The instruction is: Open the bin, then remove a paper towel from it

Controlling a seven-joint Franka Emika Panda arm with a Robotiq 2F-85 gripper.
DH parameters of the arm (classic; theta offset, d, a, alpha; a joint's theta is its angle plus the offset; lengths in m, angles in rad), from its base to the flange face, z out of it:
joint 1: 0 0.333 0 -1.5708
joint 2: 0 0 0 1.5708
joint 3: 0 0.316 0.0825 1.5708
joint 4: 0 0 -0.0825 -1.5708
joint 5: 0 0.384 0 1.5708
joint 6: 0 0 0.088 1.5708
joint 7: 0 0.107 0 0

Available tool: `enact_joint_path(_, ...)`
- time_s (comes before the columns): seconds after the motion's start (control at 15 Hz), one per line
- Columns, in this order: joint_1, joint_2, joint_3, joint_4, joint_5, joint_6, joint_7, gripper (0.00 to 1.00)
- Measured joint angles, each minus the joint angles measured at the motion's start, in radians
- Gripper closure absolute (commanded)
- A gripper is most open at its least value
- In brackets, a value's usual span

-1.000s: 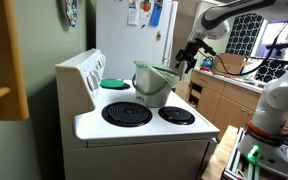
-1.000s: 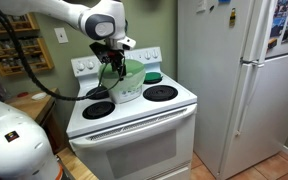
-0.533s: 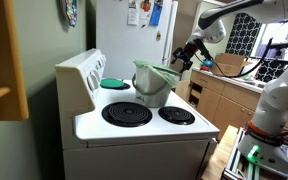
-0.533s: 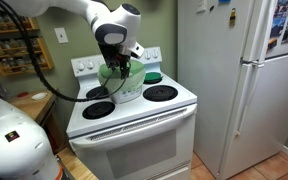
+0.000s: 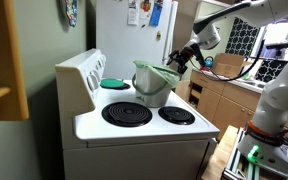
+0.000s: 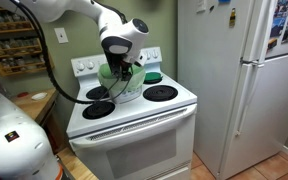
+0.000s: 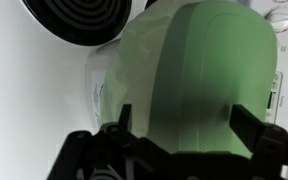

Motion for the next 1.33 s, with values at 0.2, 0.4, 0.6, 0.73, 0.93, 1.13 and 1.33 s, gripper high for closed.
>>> enact_joint_path(0.2,-0.005,0.024,0.000,0.001,0.059,0.000,-0.053,0.00)
enact_joint_path(0.4,-0.009,0.036,0.000,0.002,0.117,-0.001,-0.098,0.00)
enact_joint_path(0.6,-0.014,0.039,0.000,0.003,0.154,-0.005,-0.127,0.00)
enact_joint_path(0.73,-0.018,0.038,0.000,0.004,0.161,-0.007,-0.137,0.00)
enact_joint_path(0.93,-0.026,0.031,0.000,0.018,0.161,-0.013,-0.141,0.00)
enact_joint_path(1.13,-0.033,0.022,0.000,0.036,0.161,-0.019,-0.141,0.00)
enact_joint_path(1.33,-0.035,0.015,0.000,0.052,0.172,-0.020,-0.141,0.00)
